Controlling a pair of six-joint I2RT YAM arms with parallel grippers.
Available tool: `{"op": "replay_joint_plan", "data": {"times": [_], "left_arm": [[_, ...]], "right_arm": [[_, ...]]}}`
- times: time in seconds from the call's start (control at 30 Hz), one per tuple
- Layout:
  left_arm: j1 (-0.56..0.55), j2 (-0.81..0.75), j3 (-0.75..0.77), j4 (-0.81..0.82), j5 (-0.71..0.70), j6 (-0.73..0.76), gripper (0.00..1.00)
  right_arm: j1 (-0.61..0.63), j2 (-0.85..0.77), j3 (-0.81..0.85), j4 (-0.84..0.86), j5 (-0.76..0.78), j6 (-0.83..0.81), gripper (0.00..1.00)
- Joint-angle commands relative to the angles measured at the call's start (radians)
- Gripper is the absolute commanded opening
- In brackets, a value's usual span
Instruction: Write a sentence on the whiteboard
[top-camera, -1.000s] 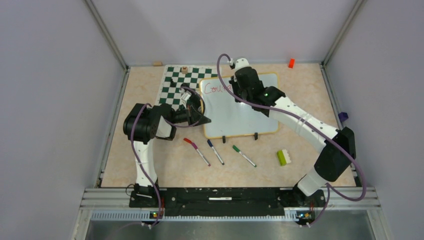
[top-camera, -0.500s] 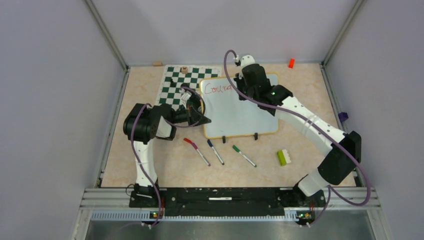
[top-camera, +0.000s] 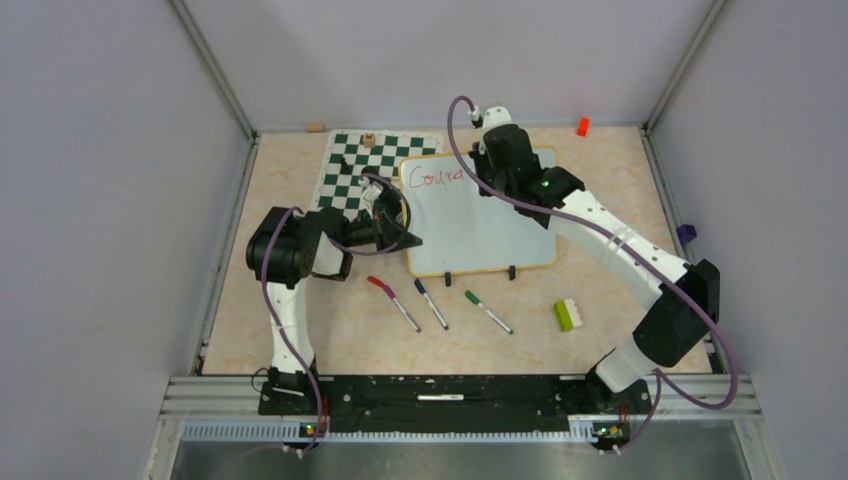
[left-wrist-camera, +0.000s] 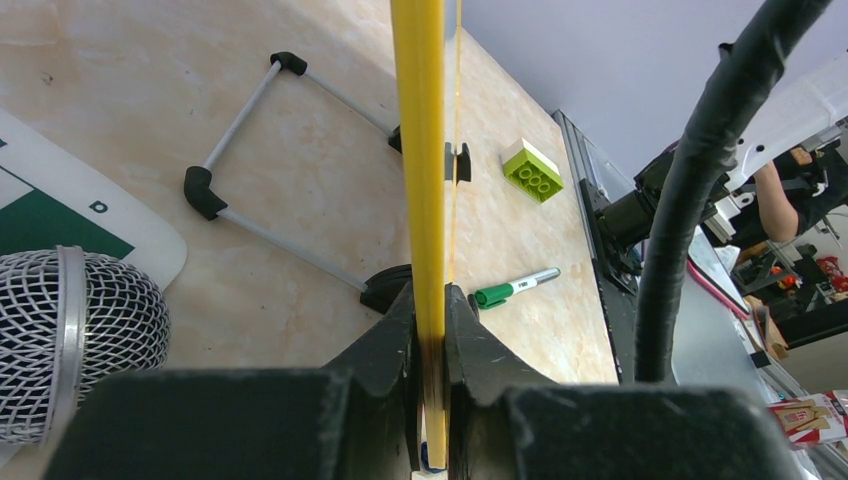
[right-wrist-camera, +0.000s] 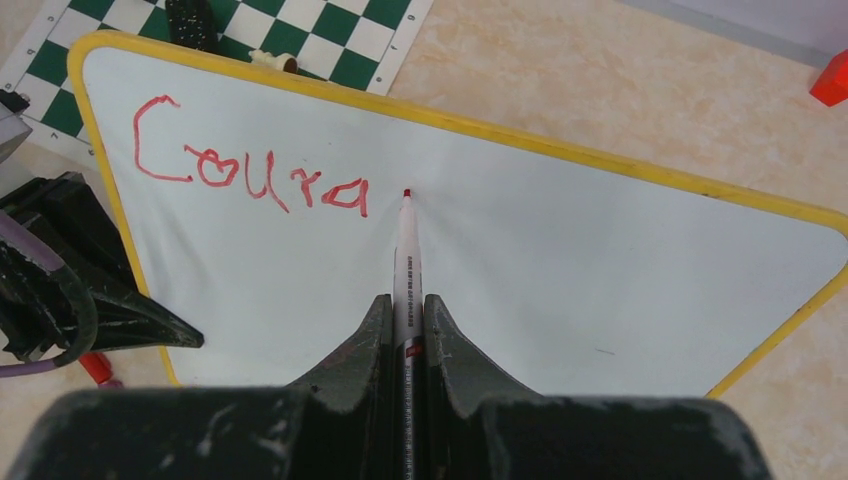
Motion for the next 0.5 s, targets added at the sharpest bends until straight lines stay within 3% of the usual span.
{"op": "replay_joint_plan", "data": {"times": [0.0, 0.47], "left_arm": [[-0.005, -0.028, -0.014, 0.084, 0.02, 0.072, 0.04], [-0.005, -0.027, -0.014, 0.085, 0.021, 0.073, 0.04]], "right_arm": [[-0.009, 0.034, 0.062, 0.016, 0.05, -0.019, 0.0], [-0.009, 0.062, 0.057, 0.015, -0.027, -0.045, 0.0]]}}
